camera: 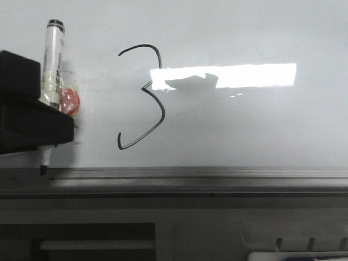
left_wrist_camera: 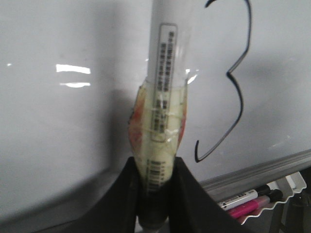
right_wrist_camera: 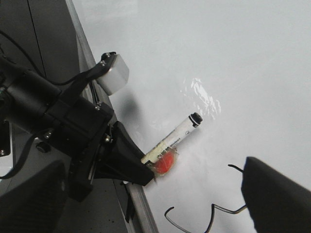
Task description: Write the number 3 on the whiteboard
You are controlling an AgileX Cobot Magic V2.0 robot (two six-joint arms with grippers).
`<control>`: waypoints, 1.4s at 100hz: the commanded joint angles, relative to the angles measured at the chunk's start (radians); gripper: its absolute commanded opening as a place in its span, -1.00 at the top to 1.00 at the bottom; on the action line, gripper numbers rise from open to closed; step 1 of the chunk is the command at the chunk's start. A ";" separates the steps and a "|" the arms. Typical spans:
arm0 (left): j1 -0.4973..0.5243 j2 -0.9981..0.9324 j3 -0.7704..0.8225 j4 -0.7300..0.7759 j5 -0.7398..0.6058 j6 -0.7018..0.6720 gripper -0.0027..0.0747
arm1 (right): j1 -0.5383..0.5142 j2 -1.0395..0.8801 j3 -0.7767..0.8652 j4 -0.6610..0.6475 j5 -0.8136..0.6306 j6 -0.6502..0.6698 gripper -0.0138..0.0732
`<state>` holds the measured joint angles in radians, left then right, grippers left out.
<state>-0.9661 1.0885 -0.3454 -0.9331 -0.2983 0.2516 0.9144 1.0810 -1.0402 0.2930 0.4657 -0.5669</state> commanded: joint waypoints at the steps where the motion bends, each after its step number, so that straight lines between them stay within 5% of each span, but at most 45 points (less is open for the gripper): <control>1: -0.002 0.018 -0.044 -0.009 -0.063 -0.008 0.99 | -0.005 -0.023 -0.033 0.019 -0.051 0.000 -0.81; 46: -0.002 0.037 -0.051 0.004 -0.100 0.011 0.97 | -0.005 -0.023 -0.033 0.053 -0.022 0.000 -0.81; 55: -0.002 0.037 -0.051 0.004 -0.108 0.011 0.78 | -0.005 -0.023 -0.033 0.053 -0.022 0.000 -0.81; 77: -0.002 0.035 -0.051 0.004 -0.125 0.011 -0.13 | -0.005 -0.023 -0.033 0.053 -0.018 0.000 -0.81; 114: -0.002 -0.091 -0.029 0.004 -0.121 0.075 -0.15 | -0.005 -0.030 -0.033 0.053 -0.014 0.000 -0.77; 124: -0.002 -0.185 -0.014 0.004 -0.114 0.172 0.12 | -0.005 -0.045 -0.029 0.053 -0.004 0.000 -0.40; 140: -0.002 -0.344 0.009 0.004 -0.079 0.280 0.96 | -0.005 -0.096 -0.004 0.046 0.001 0.000 0.82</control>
<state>-0.9678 0.8237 -0.3218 -0.9412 -0.3540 0.4722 0.9144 1.0322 -1.0317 0.3328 0.5244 -0.5669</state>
